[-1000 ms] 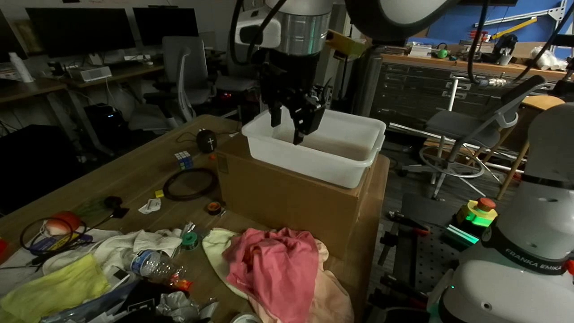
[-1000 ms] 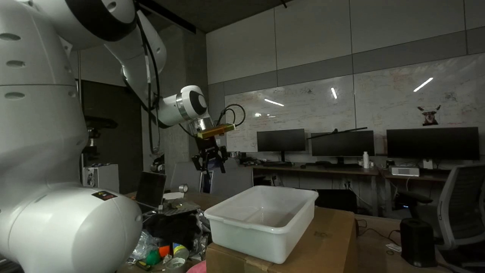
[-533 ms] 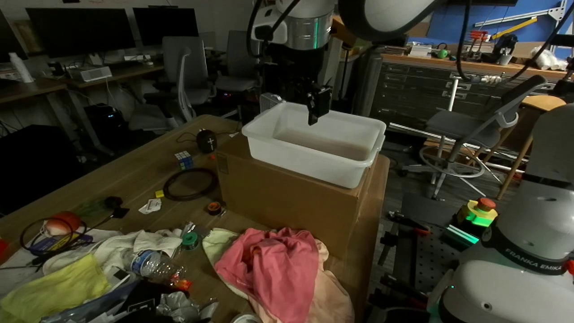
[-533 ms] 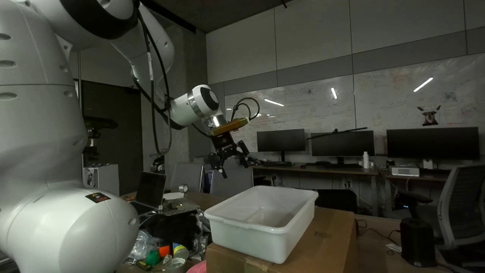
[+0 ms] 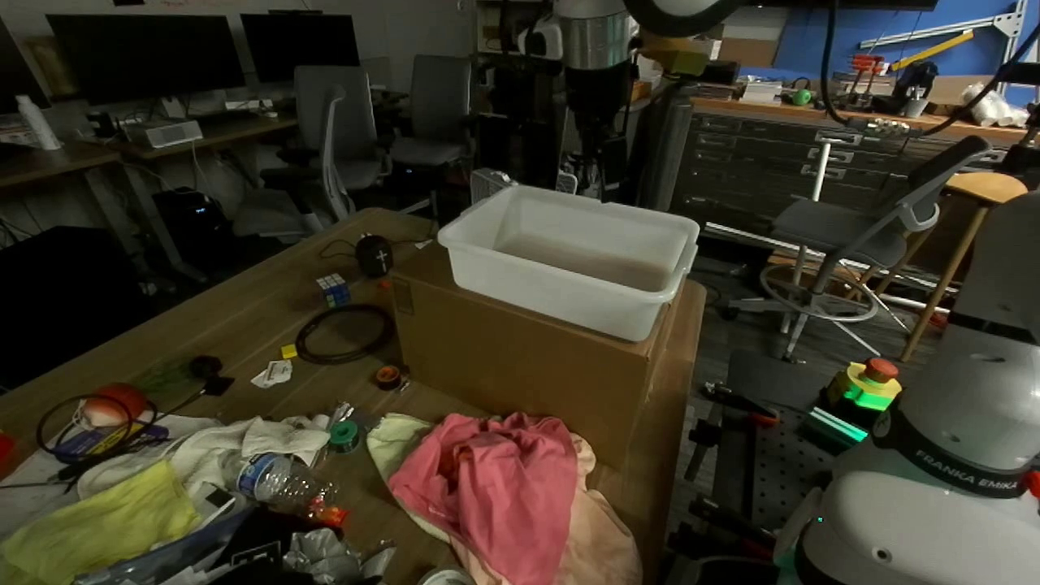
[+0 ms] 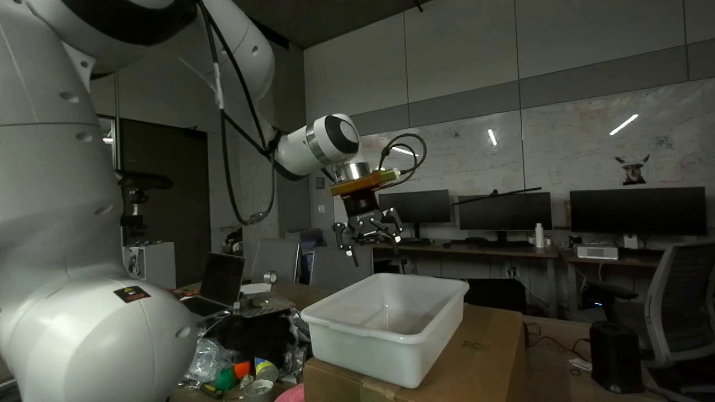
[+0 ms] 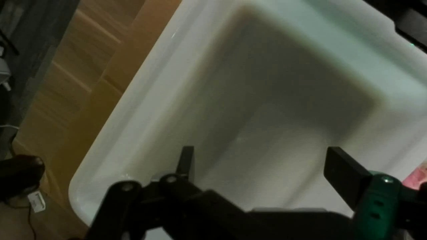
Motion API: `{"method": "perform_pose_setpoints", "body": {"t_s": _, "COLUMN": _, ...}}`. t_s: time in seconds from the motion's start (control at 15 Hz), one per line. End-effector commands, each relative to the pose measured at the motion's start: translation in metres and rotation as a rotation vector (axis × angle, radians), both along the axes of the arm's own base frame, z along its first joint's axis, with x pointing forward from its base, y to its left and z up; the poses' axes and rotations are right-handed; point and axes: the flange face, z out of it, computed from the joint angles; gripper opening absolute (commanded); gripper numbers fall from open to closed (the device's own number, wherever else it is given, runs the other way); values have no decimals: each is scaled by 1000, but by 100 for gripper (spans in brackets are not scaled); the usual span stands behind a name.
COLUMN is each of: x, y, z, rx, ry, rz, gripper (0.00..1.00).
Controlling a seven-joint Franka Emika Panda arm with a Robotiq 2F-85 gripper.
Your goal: Remove the green towel and the peach and pink shirts from the basket respectively
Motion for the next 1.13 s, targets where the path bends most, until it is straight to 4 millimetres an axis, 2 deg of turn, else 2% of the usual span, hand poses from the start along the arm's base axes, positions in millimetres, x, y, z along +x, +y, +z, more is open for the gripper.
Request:
{"method": "perform_pose_setpoints", "body": {"t_s": 0.0, "x": -20, "y": -30, "z": 14, "rx": 138, "ry": -22, "rz": -150, "gripper": 100}}
{"method": "perform_pose_setpoints", "body": {"t_s": 0.33, "x": -36, "y": -68, "z": 22, "rx": 341, "ry": -98, "rz": -322, "gripper": 100}}
{"method": "perform_pose_setpoints", "body": {"t_s": 0.53, "x": -44, "y": -83, "z": 26, "rx": 445, "ry": -164, "rz": -412, "gripper": 100}}
{"method": "perform_pose_setpoints", "body": {"t_s": 0.93, "x": -49, "y": -94, "z": 27, "rx": 608, "ry": -357, "rz": -557, "gripper": 100}}
{"method": "perform_pose_setpoints", "body": {"t_s": 1.0, "x": -40, "y": -93, "z": 23, "rx": 560, "ry": -281, "rz": -511, "gripper": 100}}
{"method": "perform_pose_setpoints", "body": {"t_s": 1.07, "x": -40, "y": -93, "z": 21, "rx": 563, "ry": -284, "rz": -515, "gripper": 100}}
